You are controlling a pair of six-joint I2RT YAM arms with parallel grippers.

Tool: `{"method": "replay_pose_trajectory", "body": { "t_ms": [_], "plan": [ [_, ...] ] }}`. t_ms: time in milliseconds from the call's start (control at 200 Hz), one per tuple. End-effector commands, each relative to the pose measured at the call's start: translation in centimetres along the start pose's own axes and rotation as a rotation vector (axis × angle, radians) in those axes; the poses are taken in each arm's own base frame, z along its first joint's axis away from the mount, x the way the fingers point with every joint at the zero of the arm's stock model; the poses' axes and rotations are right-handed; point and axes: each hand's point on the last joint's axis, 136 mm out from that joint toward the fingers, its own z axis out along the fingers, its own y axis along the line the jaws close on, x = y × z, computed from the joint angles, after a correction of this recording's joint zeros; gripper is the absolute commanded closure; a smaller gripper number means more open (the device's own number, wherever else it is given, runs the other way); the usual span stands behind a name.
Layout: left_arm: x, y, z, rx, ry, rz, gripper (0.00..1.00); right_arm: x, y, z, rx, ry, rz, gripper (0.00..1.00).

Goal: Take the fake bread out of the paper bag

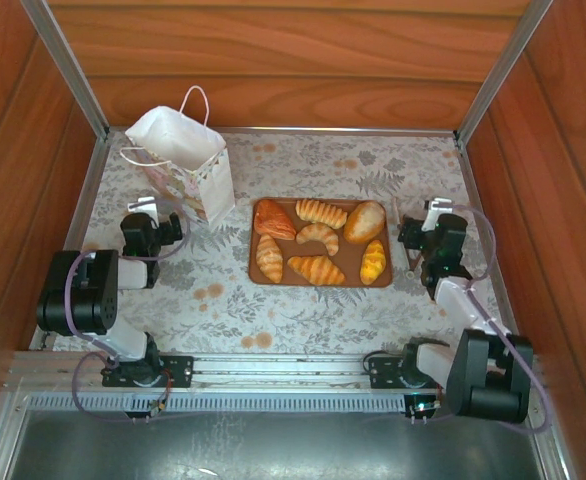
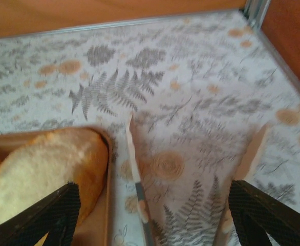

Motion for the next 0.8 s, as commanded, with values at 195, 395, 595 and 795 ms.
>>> {"method": "replay_pose_trajectory", "body": {
  "t_ms": [195, 395, 595, 795],
  "plan": [
    [-1.9, 0.2, -0.1, -0.048, -0.076, 0.024, 0.00, -1.1, 0.2, 4.5, -0.015, -0.058, 0.081, 0.19],
    [-2.0, 0.2, -0.1, -0.048, -0.077, 0.023, 0.00, -0.5, 0.7, 5.2, -0.012, -0.075, 0.055, 0.17],
    [-2.0, 0.2, -0.1, -0.048, -0.076, 0.024, 0.00, 0.3, 2.0, 6.3, -0.024, -0.085, -0.014, 0.16],
    [-1.8, -0.8, 0.0, 0.013, -0.069, 0.051, 0.00, 0.5, 1.2, 6.0, 0.036, -0.089, 0.001, 0.14]
  ]
}}
